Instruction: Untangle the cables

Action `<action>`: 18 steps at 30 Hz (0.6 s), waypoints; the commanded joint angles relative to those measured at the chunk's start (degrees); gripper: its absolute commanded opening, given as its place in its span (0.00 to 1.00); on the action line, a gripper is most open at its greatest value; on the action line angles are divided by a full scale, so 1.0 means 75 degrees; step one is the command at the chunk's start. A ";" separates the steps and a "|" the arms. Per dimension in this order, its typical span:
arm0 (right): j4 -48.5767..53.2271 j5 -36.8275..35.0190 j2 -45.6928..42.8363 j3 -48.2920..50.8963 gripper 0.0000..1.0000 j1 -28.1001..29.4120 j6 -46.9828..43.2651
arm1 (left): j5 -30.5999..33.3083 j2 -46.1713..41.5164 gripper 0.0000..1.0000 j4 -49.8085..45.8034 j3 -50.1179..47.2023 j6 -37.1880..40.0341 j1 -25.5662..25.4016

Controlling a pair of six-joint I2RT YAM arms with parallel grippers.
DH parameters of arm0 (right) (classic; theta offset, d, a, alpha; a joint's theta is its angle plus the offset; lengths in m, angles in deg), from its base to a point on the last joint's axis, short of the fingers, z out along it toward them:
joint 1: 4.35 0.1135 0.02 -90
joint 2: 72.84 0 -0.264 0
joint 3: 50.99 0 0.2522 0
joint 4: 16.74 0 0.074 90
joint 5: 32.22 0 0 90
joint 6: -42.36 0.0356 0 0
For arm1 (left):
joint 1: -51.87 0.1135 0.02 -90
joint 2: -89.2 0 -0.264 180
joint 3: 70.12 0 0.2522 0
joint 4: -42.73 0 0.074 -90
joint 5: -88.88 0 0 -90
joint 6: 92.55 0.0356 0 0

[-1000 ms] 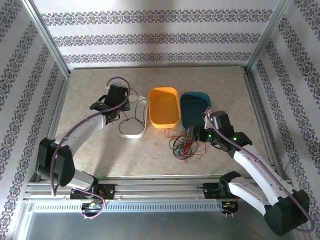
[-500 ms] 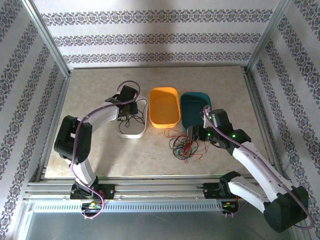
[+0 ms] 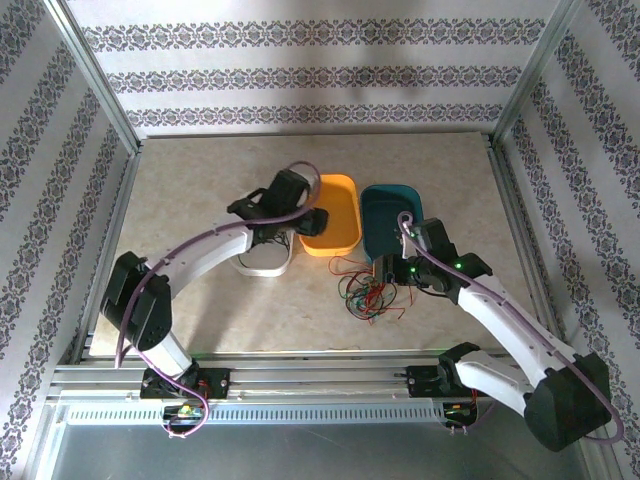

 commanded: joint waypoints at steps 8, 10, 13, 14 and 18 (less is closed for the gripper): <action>-0.0289 0.0220 0.1777 -0.0534 0.41 0.0051 -0.0365 | 0.0228 0.0454 0.73 0.1031 -0.0417 -0.0362 -0.0746; -0.0439 0.0271 0.2103 -0.0665 0.41 0.0085 -0.0467 | 0.0347 0.0371 0.74 0.1145 -0.0548 -0.0470 -0.0746; -0.0652 0.0348 0.2467 -0.0776 0.40 0.0134 -0.0561 | 0.0392 0.0318 0.74 0.1065 -0.0633 -0.0465 -0.0746; -0.0699 0.0345 0.2573 -0.0800 0.38 0.0146 -0.0577 | 0.0396 0.0297 0.74 0.1024 -0.0661 -0.0442 -0.0746; -0.0635 0.0411 0.2961 -0.0994 0.17 0.0180 -0.0685 | 0.0358 0.0146 0.74 0.1031 -0.0887 -0.0202 -0.0746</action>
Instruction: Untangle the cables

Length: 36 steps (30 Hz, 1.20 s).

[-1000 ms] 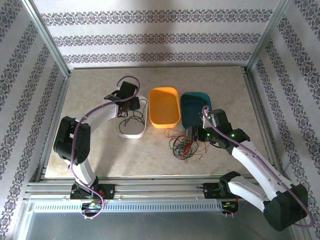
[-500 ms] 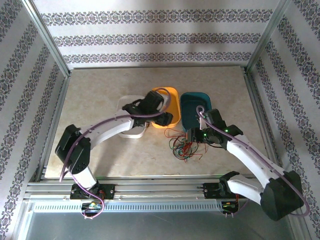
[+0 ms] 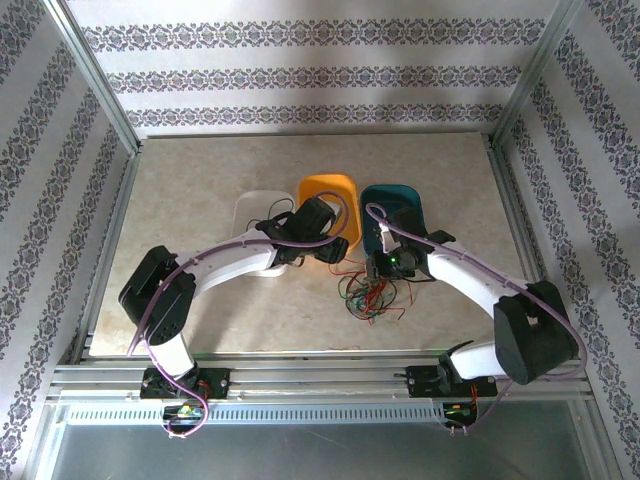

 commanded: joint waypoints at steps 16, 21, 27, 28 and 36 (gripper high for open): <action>0.0182 0.0989 -0.2233 -0.1585 0.00 0.0519 0.0138 | -0.1891 -0.1908 0.81 0.2151 -0.1214 0.1129 0.0056; 0.0140 0.1371 -0.2052 -0.2395 0.00 0.0508 0.0301 | -0.2279 -0.2058 0.83 0.2187 -0.1077 0.1268 0.0079; -0.0190 0.2035 -0.2022 -0.2755 0.00 0.0285 0.0775 | -0.2368 -0.1841 0.81 0.2332 -0.1229 0.1209 0.0137; -0.0251 0.2135 -0.2036 -0.2753 0.00 0.0203 0.0870 | -0.2410 -0.1796 0.81 0.2442 -0.1279 0.1153 0.0138; -0.1003 0.2805 -0.2367 -0.2276 0.00 -0.0442 0.1725 | -0.2661 -0.1090 0.66 0.3450 -0.1528 0.0625 0.0138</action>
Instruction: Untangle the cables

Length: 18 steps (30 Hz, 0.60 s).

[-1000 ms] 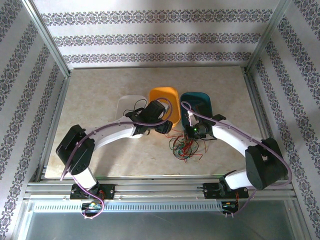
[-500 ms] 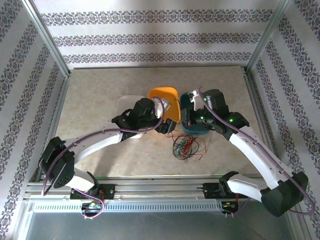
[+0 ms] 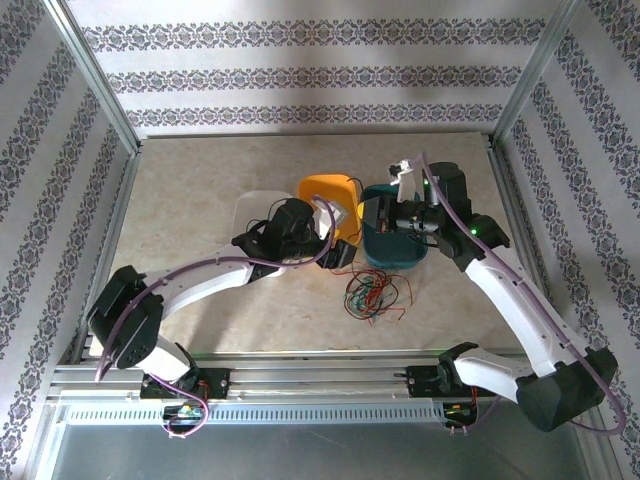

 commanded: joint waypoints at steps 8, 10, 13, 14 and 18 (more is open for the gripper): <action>-0.0926 0.0740 -0.0646 0.0716 0.00 -0.0675 0.0998 | -0.0543 0.0881 0.36 0.1200 0.0056 -0.0801 0.0123; -0.0854 0.0582 -0.0755 0.0860 0.00 -0.0848 0.1024 | -0.0323 0.0788 0.17 0.0913 0.0100 -0.0694 0.0123; -0.0618 0.0162 -0.0892 0.1056 0.00 -0.1092 0.1014 | 0.0011 0.0451 0.03 0.0342 0.0196 -0.0509 0.0163; -0.0536 0.0020 -0.0917 0.1114 0.00 -0.1166 0.1013 | 0.0015 0.0318 0.01 0.0202 0.0236 -0.0534 0.0209; -0.0314 -0.0699 -0.0993 0.1339 0.49 -0.1237 0.0966 | 0.0033 -0.0419 0.00 -0.0029 0.0353 -0.0793 0.0486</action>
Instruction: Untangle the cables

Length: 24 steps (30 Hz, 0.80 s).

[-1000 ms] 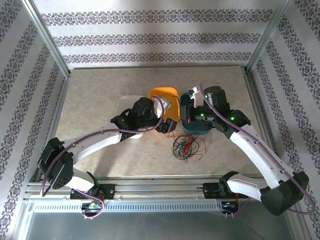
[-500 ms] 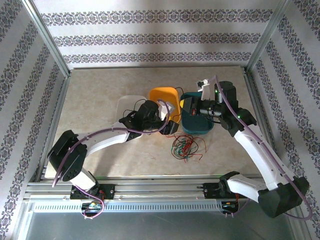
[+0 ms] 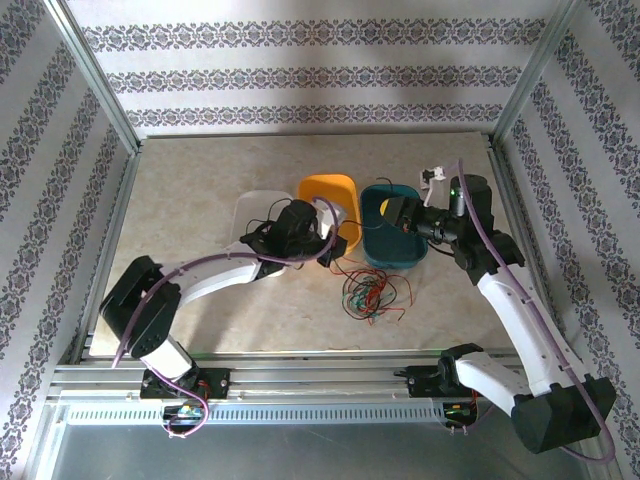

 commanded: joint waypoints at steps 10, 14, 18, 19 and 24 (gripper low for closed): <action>0.0864 -0.2755 -0.0475 0.0673 0.59 -0.0077 -0.0027 | 0.0224 -0.1919 0.00 -0.0834 0.1227 -0.0552 0.1065; 0.0934 -0.2786 -0.0497 0.0744 0.59 -0.0090 -0.0083 | 0.1697 -0.1981 0.00 -0.1888 0.1683 -0.0292 0.1244; 0.0946 -0.2760 -0.0436 0.0716 0.59 -0.0094 -0.0211 | 0.3024 -0.1831 0.00 -0.2824 0.1794 -0.0461 0.1623; 0.0957 -0.2746 -0.0419 0.0693 0.59 -0.0091 -0.0255 | 0.3255 -0.1822 0.00 -0.2957 0.1702 -0.0620 0.1761; 0.0934 -0.2320 -0.0309 0.0603 0.59 -0.0088 -0.0465 | 0.4126 -0.2136 0.00 -0.2546 0.0632 -0.1220 0.2253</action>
